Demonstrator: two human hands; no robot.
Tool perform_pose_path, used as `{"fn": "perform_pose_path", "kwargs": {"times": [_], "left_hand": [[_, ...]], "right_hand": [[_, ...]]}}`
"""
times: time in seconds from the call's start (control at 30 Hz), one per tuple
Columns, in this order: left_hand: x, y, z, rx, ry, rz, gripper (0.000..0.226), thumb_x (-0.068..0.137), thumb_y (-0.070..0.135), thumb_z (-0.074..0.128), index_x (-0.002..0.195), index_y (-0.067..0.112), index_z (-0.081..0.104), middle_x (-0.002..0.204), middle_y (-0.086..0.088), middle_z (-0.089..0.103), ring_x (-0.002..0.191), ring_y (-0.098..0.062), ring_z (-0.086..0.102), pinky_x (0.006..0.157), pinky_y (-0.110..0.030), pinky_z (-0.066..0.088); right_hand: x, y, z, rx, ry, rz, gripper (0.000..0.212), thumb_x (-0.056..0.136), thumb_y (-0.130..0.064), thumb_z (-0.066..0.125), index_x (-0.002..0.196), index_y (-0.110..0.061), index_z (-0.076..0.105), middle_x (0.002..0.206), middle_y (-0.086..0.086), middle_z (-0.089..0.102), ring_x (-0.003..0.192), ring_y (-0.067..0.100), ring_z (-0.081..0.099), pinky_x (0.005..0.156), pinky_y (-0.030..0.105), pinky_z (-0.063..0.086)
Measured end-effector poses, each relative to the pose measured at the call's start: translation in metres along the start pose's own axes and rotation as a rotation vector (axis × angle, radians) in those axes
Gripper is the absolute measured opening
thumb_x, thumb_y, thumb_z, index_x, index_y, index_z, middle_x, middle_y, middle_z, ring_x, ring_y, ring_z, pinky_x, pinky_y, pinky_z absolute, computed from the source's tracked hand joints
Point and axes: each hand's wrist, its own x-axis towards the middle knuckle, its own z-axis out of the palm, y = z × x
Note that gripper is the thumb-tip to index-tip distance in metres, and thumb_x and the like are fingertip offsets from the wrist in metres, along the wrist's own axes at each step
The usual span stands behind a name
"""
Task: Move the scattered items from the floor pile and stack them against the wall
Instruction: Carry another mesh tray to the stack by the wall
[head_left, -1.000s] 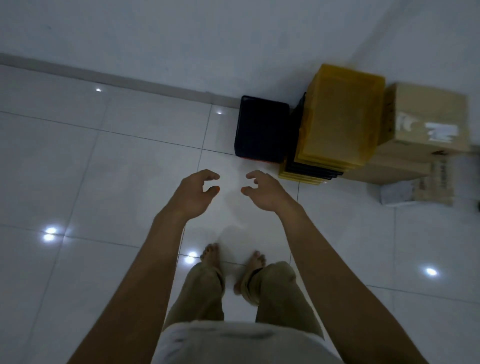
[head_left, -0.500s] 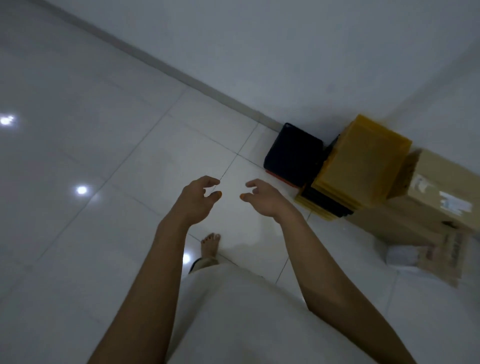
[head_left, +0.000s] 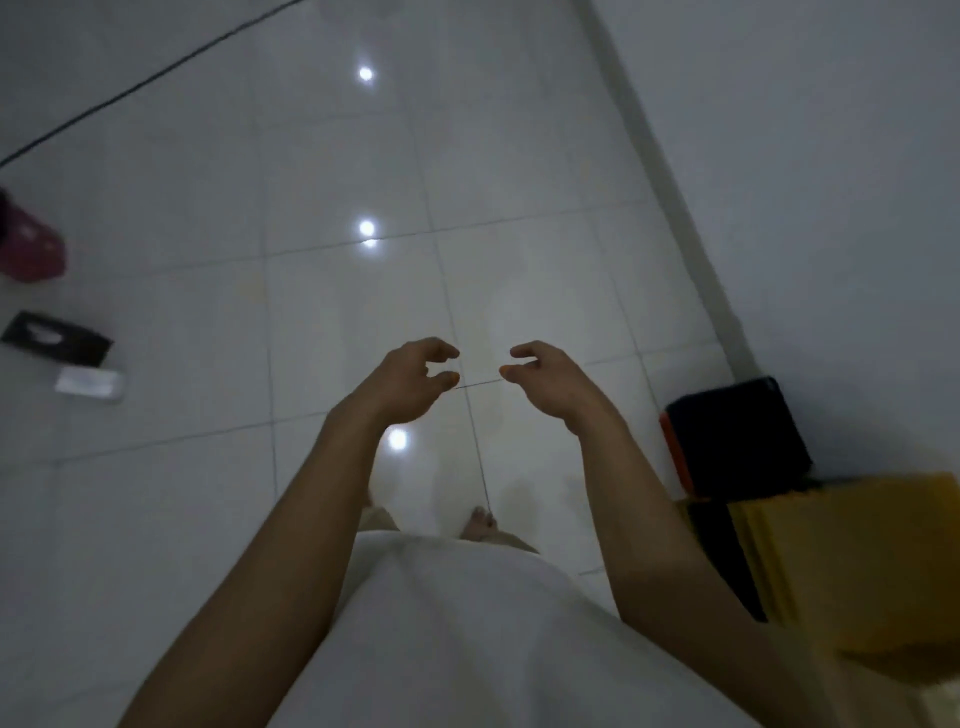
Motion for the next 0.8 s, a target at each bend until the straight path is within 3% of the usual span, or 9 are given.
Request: {"fn": "perform_pose_path", "kwargs": {"times": [0.33, 0.6, 0.8], "left_hand": [[-0.112, -0.125, -0.072, -0.247, 0.303, -0.239, 0.038, 0.093, 0.031, 0.061, 0.130, 0.027, 0.052, 0.134, 0.003, 0.053, 0.112, -0.017, 0.056, 0.096, -0.036, 0.047], [-0.213, -0.232, -0.109, -0.386, 0.446, -0.415, 0.041, 0.092, 0.030, 0.062, 0.131, 0.024, 0.053, 0.134, 0.001, 0.053, 0.112, -0.018, 0.055, 0.093, -0.033, 0.045], [-0.285, -0.303, -0.136, -0.460, 0.555, -0.486, 0.040, 0.092, 0.031, 0.062, 0.131, 0.026, 0.052, 0.135, 0.001, 0.053, 0.110, -0.017, 0.056, 0.092, -0.032, 0.046]], "right_hand": [[-0.005, -0.098, 0.142, -0.325, -0.277, -0.190, 0.045, 0.093, -0.034, 0.061, 0.135, -0.021, 0.051, 0.126, 0.004, 0.057, 0.111, 0.019, 0.055, 0.094, 0.031, 0.044], [-0.043, -0.150, 0.285, -0.518, -0.485, -0.280, 0.046, 0.095, -0.033, 0.060, 0.137, -0.020, 0.049, 0.123, 0.002, 0.057, 0.094, 0.014, 0.055, 0.083, 0.027, 0.040], [-0.067, -0.177, 0.397, -0.635, -0.592, -0.356, 0.047, 0.094, -0.036, 0.060, 0.137, -0.021, 0.049, 0.133, 0.005, 0.055, 0.116, 0.019, 0.053, 0.093, 0.030, 0.041]]}}
